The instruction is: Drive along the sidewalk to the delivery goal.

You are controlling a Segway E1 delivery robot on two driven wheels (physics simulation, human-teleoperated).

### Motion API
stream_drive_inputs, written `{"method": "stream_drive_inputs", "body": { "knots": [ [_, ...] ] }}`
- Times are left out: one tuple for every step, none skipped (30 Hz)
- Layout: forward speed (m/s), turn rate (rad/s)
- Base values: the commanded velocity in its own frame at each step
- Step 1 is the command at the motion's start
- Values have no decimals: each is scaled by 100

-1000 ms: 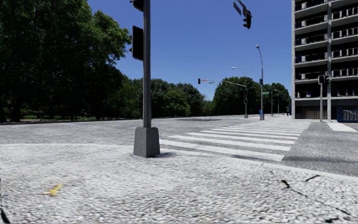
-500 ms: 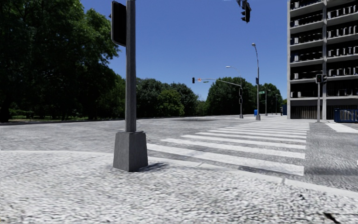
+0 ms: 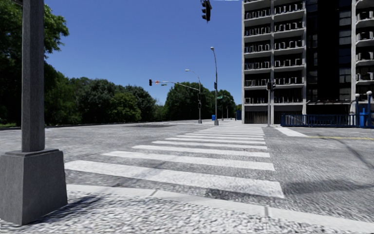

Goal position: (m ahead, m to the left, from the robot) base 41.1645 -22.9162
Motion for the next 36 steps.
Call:
{"method": "stream_drive_inputs", "body": {
  "knots": [
    [148,-10],
    [148,-2],
    [148,0],
    [148,0],
    [148,0],
    [148,0],
    [148,0],
    [148,0],
    [148,0],
    [148,0],
    [148,0],
    [148,0],
    [148,-25],
    [148,-30],
    [148,-30],
    [148,-31],
    [148,-32],
    [148,-32],
    [148,-32],
    [148,-32],
    [148,-32],
    [148,-32],
    [148,-32],
    [148,-32],
    [148,-32],
    [148,-32],
    [148,-27],
    [148,-16],
    [148,-10],
    [148,-8],
    [148,-7],
    [148,-7],
    [148,-6],
    [148,-6],
    [148,-6],
    [148,-6]
  ]
}}
